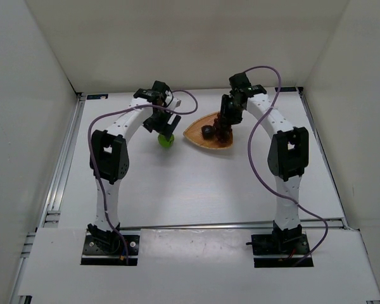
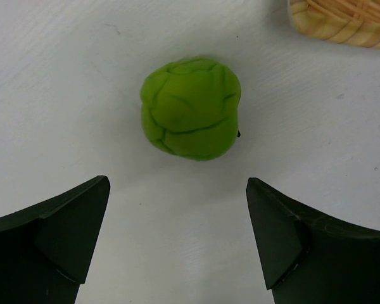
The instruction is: Place and organize the fake fruits in the fruit bowl
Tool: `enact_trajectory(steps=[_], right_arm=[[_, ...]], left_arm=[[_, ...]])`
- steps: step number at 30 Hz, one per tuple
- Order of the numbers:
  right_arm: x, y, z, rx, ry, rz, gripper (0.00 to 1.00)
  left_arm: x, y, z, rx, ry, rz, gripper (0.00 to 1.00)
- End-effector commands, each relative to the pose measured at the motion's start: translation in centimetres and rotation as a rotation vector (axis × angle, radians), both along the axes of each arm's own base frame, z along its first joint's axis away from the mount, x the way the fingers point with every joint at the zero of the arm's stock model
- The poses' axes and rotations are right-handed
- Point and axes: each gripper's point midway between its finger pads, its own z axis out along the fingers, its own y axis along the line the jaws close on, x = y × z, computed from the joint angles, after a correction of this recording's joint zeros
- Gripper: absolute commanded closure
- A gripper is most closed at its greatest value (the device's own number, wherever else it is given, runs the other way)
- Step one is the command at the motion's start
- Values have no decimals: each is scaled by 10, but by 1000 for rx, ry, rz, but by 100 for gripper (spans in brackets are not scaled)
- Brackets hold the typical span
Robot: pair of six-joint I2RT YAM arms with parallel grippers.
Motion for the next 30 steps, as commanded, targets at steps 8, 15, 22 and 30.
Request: enact_trajectory(steps=[8,15,22,30], right_arm=[[-19,12,51,88,-68,72,5],[-43,-16,90,25,-163,33,4],[-69,-31,97,38,-171,-8,2],[-81,-49,86,35,-153,-49,2]], left_arm=[[24,-8,-26,105,-52,-19,0],[19,-5,-46,133,-6,-43,30],[30,-14,-6,67,-111,-43,76],[36,-66,64,-22,-313,-147,76]])
